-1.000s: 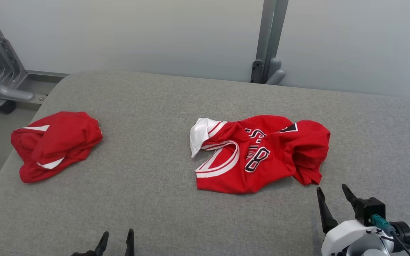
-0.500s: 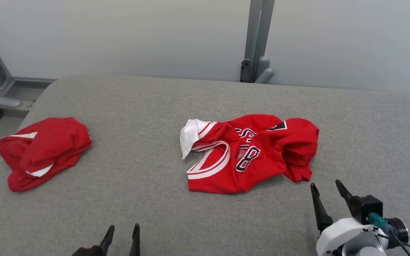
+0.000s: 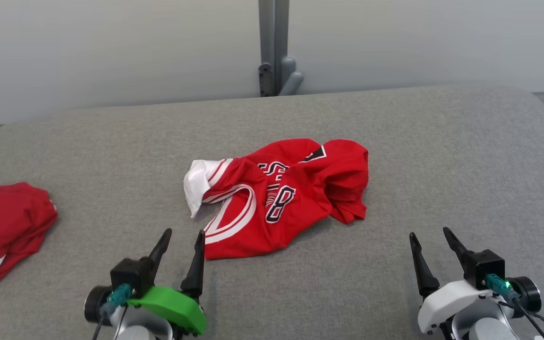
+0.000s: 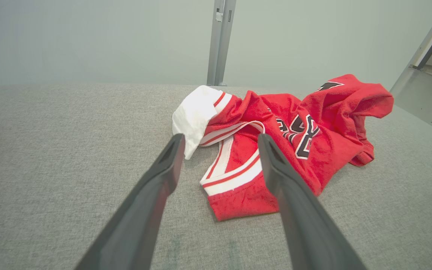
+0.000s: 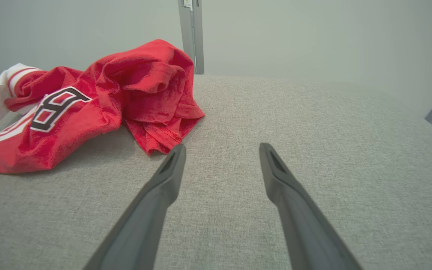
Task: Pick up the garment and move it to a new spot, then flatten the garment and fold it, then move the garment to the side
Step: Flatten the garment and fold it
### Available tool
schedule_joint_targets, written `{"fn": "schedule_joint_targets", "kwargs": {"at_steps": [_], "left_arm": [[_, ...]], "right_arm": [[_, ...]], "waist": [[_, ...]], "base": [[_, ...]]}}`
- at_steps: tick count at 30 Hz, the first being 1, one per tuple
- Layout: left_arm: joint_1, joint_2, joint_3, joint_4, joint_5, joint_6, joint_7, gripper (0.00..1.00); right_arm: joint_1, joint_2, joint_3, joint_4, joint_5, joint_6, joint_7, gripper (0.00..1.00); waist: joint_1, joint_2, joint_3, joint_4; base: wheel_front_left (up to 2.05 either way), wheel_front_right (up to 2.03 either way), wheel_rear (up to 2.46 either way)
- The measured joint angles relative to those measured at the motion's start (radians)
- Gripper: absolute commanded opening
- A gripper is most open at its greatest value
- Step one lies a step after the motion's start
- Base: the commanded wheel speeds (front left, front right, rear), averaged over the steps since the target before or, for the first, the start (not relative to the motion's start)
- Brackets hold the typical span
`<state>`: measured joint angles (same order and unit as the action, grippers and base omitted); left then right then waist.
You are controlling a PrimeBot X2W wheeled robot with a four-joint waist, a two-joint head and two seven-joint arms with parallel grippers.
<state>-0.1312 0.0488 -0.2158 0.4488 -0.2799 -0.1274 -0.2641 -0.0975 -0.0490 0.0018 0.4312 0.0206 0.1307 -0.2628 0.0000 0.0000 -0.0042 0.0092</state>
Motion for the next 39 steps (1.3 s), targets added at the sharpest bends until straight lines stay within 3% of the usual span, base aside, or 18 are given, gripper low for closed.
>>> {"fn": "schedule_joint_targets", "kwargs": {"at_steps": [13,21,22,24,34,39], "left_arm": [[-0.219,0.029,0.098,0.195,0.118,-0.001,0.0,1.0],[-0.257,0.044,0.175,0.269,0.16,0.046,0.0,1.0],[-0.26,0.046,0.178,0.272,0.162,0.046,0.0,0.8],[-0.262,0.048,0.183,0.274,0.171,0.049,0.0,0.0],[-0.298,0.064,0.224,0.176,0.194,0.048,0.0,0.0],[-0.435,0.127,0.212,0.14,0.226,0.025,0.0,0.0]], "right_arm": [[-0.069,0.0,0.005,-0.033,0.004,0.0,0.0,1.0],[-0.091,0.0,-0.003,-0.052,0.024,0.0,0.0,1.0],[-0.091,0.0,-0.005,-0.053,0.024,0.0,0.0,1.0],[-0.091,0.0,-0.01,-0.054,0.025,0.0,0.0,1.0],[-0.089,0.0,-0.025,-0.061,0.033,0.0,0.0,1.0],[-0.088,0.0,-0.007,-0.059,0.041,0.0,0.0,1.0]], "waist": [[0.0,0.0,0.111,-0.125],[0.0,0.0,0.182,-0.188],[0.0,0.0,0.188,-0.191],[0.0,0.0,0.197,-0.196],[0.0,0.0,0.183,-0.166],[0.0,0.0,0.175,-0.151]], "base": [[0.0,0.0,0.0],[0.0,0.0,0.0],[0.0,0.0,0.0],[0.0,0.0,0.0],[0.0,0.0,0.0],[0.0,0.0,0.0]]}}
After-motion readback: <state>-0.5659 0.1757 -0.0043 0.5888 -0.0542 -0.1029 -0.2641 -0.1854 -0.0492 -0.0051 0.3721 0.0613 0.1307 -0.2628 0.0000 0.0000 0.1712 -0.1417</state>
